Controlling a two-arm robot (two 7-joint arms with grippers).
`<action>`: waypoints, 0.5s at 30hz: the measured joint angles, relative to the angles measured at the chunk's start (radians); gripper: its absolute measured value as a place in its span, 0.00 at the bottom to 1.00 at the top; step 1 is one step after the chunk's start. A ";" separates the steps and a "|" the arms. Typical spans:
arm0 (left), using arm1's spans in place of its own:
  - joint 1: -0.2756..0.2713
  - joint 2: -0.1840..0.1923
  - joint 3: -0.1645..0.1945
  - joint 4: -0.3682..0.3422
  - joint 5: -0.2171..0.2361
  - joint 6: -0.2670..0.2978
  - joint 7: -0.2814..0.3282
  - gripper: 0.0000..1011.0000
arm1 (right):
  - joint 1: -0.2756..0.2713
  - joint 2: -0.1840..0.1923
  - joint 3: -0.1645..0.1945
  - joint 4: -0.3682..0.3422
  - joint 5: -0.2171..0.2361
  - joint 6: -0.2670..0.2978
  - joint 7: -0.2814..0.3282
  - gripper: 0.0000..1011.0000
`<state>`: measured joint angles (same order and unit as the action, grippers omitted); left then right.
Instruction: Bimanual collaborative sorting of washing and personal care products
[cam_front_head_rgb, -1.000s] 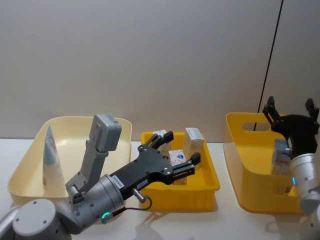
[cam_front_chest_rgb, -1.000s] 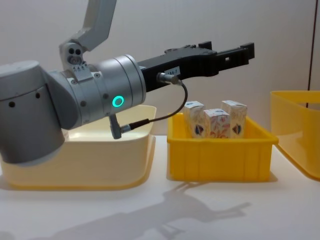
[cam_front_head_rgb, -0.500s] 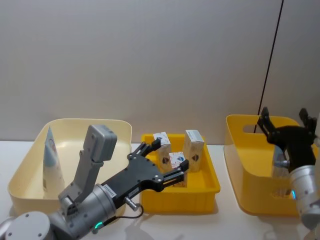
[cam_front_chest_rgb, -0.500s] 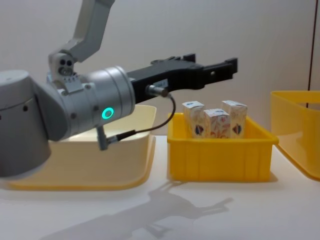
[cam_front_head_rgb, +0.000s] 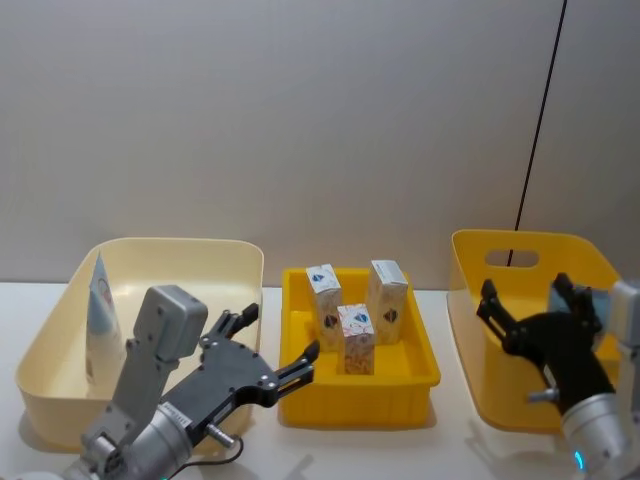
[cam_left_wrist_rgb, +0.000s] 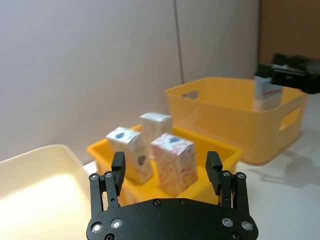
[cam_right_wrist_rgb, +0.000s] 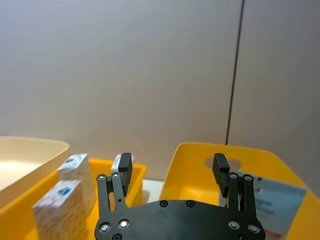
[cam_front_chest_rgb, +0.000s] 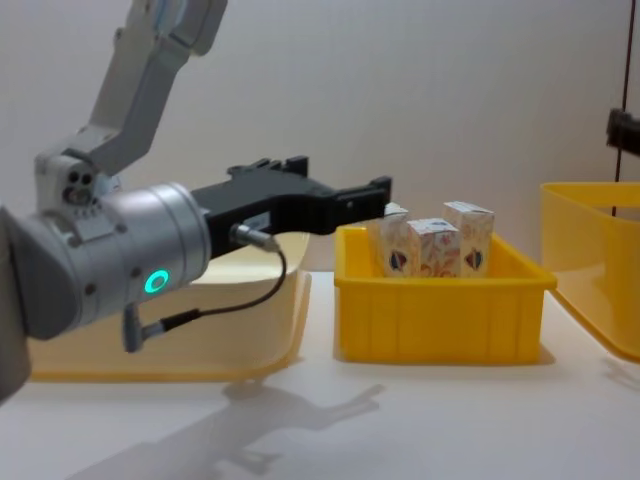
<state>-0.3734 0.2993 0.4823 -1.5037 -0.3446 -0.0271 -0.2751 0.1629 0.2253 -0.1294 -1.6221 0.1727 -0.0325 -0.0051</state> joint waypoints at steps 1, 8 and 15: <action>0.009 0.006 -0.002 -0.008 0.010 0.003 0.018 0.99 | -0.008 0.005 -0.004 -0.006 0.005 0.003 0.002 0.99; 0.056 0.034 -0.012 -0.051 0.059 0.017 0.109 0.99 | -0.073 0.046 -0.040 -0.060 0.048 0.028 0.029 0.99; 0.107 0.065 -0.022 -0.096 0.112 0.032 0.206 0.99 | -0.142 0.090 -0.078 -0.116 0.092 0.054 0.058 0.99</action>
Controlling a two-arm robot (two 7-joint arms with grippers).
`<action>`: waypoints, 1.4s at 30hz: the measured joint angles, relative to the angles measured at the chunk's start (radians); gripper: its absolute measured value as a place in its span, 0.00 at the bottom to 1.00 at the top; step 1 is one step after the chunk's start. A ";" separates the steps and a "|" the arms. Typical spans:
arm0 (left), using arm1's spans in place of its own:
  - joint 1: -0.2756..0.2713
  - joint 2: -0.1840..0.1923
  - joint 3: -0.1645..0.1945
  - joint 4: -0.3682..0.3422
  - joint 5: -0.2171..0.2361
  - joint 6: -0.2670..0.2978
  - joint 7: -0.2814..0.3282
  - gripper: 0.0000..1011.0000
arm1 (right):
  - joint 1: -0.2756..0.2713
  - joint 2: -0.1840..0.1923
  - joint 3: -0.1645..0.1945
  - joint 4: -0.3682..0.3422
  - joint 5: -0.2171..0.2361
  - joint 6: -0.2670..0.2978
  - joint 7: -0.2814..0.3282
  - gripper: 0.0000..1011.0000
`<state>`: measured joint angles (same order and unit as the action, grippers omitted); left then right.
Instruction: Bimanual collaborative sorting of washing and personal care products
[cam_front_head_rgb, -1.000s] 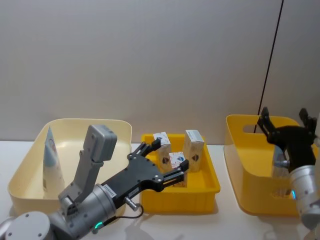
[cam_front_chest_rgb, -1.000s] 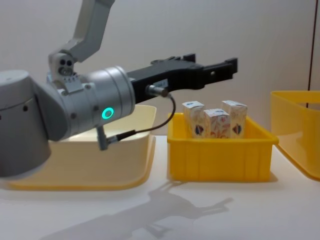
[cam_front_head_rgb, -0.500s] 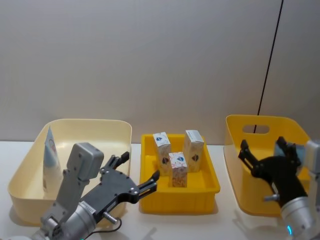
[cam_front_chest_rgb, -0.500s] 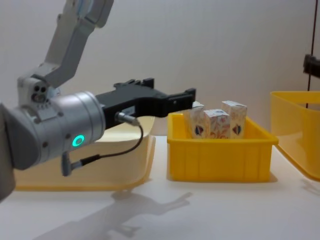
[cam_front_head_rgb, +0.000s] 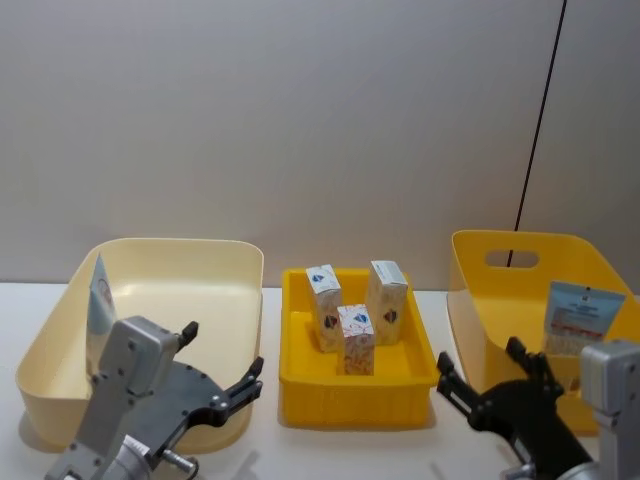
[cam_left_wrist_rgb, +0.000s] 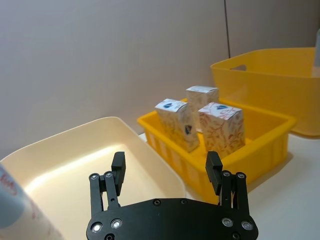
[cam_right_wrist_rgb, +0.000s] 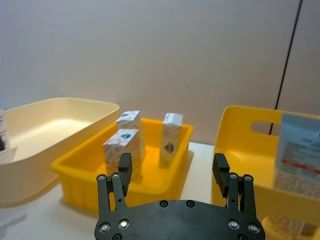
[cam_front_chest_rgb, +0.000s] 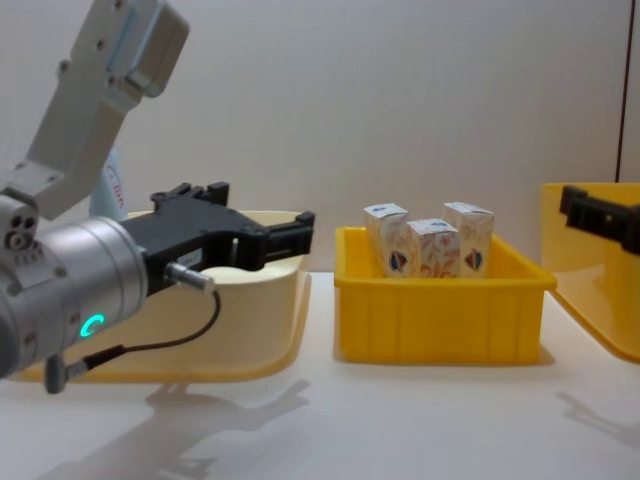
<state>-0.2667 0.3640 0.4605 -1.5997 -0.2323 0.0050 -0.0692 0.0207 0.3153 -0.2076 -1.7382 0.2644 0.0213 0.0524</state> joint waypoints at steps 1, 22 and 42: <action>0.000 0.000 0.000 0.000 0.000 0.000 0.000 0.99 | 0.000 0.000 0.000 0.000 0.000 0.000 0.000 0.99; 0.030 0.018 -0.006 -0.027 0.032 0.009 0.058 0.99 | -0.035 0.022 -0.019 -0.029 0.024 0.013 0.015 0.99; 0.030 0.018 -0.006 -0.026 0.032 0.009 0.058 0.99 | 0.040 0.003 -0.041 0.020 -0.002 0.038 0.031 0.99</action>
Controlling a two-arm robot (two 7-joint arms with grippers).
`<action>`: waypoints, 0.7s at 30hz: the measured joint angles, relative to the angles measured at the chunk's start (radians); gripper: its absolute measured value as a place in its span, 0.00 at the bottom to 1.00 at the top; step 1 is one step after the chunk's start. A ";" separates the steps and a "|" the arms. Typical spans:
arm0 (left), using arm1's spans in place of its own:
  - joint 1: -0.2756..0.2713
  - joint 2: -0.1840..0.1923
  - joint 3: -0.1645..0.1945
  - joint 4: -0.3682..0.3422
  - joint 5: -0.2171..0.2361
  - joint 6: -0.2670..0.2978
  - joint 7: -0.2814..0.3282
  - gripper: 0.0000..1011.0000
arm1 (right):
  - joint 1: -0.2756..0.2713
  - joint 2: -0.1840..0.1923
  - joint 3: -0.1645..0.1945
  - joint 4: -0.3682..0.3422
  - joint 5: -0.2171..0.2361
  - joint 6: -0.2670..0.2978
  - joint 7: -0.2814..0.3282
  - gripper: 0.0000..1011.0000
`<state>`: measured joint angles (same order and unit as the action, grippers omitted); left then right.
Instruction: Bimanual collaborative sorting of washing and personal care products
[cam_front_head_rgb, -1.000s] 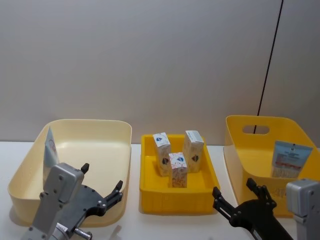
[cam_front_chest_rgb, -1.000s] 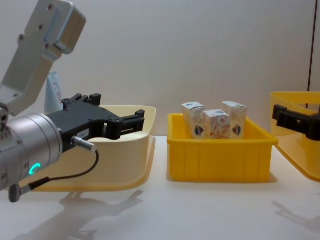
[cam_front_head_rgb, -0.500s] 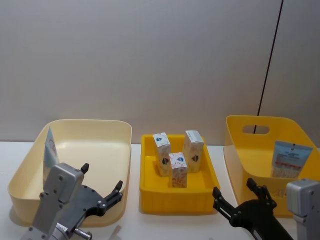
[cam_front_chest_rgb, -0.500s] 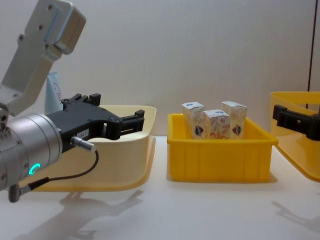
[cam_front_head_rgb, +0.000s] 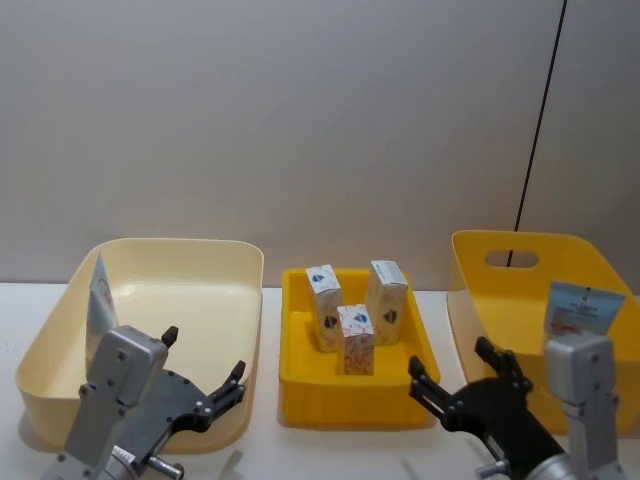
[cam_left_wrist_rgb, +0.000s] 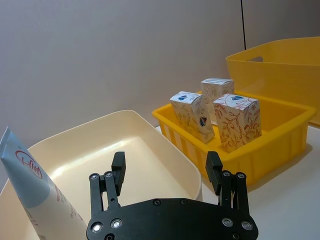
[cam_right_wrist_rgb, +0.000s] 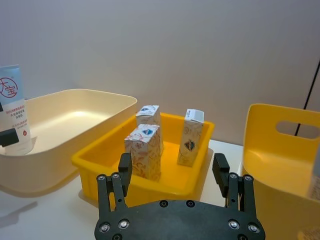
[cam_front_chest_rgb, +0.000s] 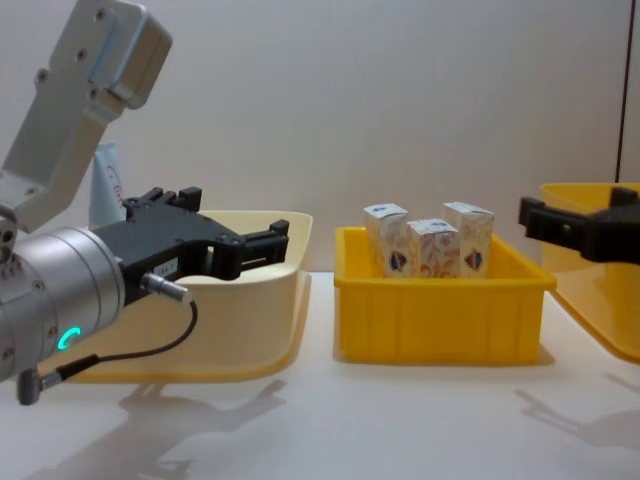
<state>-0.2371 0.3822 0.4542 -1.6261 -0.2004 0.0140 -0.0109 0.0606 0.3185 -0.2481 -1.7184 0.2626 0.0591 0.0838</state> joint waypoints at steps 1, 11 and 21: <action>0.000 0.000 0.000 0.000 0.000 0.000 0.000 0.99 | 0.007 -0.002 -0.003 0.004 -0.002 0.002 0.002 0.99; 0.000 0.000 0.000 0.000 0.000 0.000 0.000 0.99 | 0.114 -0.047 -0.040 0.086 -0.027 0.048 0.015 0.99; 0.000 0.000 0.000 0.000 0.000 0.000 0.000 0.99 | 0.197 -0.099 -0.065 0.169 -0.053 0.095 0.003 0.99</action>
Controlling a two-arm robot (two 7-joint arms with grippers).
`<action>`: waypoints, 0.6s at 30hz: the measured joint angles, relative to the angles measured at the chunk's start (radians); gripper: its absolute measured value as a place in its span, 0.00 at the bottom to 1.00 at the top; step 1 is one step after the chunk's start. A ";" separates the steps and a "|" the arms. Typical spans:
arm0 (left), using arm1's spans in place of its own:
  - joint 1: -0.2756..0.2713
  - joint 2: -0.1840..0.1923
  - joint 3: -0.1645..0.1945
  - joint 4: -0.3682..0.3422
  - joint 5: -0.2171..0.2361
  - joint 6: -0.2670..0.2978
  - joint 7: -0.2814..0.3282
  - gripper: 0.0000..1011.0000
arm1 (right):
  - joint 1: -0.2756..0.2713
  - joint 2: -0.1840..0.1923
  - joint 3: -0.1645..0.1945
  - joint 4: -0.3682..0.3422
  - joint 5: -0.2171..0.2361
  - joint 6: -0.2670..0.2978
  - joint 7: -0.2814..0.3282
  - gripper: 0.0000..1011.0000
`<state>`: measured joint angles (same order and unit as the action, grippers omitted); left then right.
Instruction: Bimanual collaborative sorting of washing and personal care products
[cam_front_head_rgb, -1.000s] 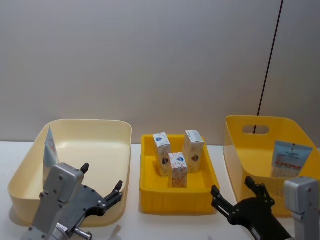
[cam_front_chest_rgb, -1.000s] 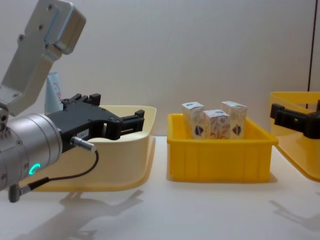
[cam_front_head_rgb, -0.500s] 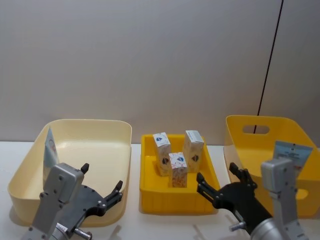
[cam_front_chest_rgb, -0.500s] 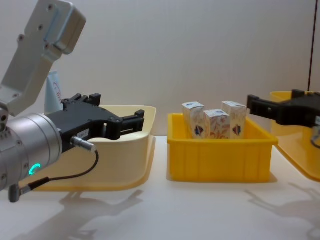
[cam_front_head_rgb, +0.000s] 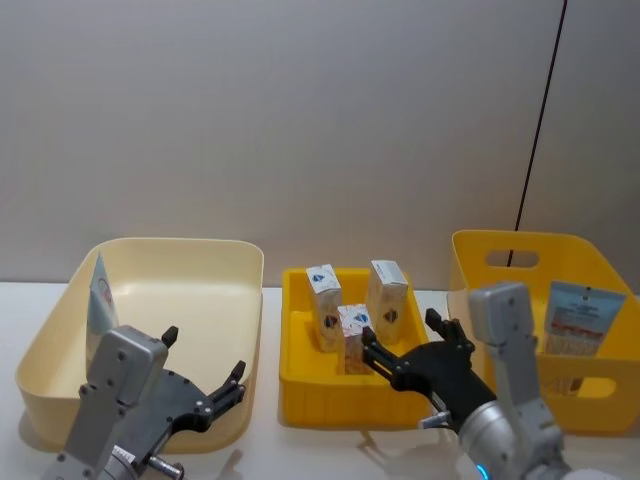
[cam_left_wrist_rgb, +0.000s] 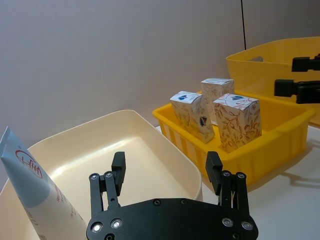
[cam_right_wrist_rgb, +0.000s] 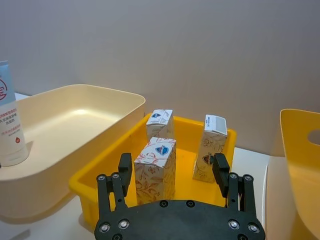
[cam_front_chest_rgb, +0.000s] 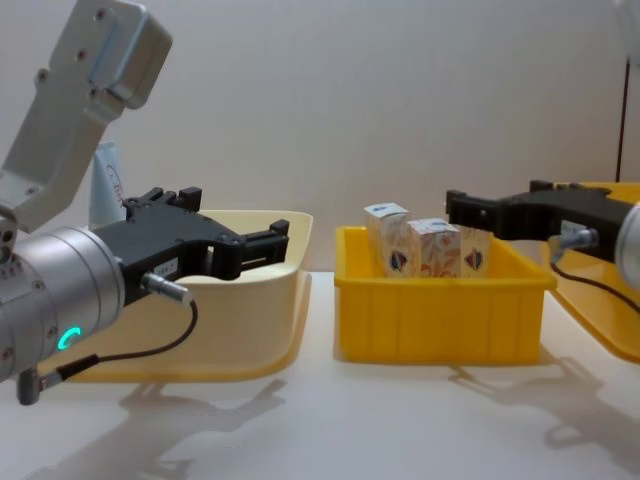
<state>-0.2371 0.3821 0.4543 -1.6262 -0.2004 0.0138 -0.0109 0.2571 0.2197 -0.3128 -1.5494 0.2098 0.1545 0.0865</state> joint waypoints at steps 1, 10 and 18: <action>0.000 0.000 0.000 0.000 0.000 0.000 0.000 0.99 | 0.006 -0.004 -0.002 0.007 -0.002 0.003 -0.002 0.99; 0.000 0.000 0.000 0.000 0.000 0.000 0.000 0.99 | 0.073 -0.048 -0.021 0.101 -0.025 0.024 -0.013 0.99; 0.000 0.000 0.000 0.000 0.000 0.000 0.000 0.99 | 0.129 -0.082 -0.041 0.187 -0.045 0.026 -0.013 0.99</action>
<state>-0.2371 0.3821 0.4542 -1.6262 -0.2004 0.0138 -0.0110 0.3862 0.1377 -0.3533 -1.3622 0.1643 0.1804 0.0738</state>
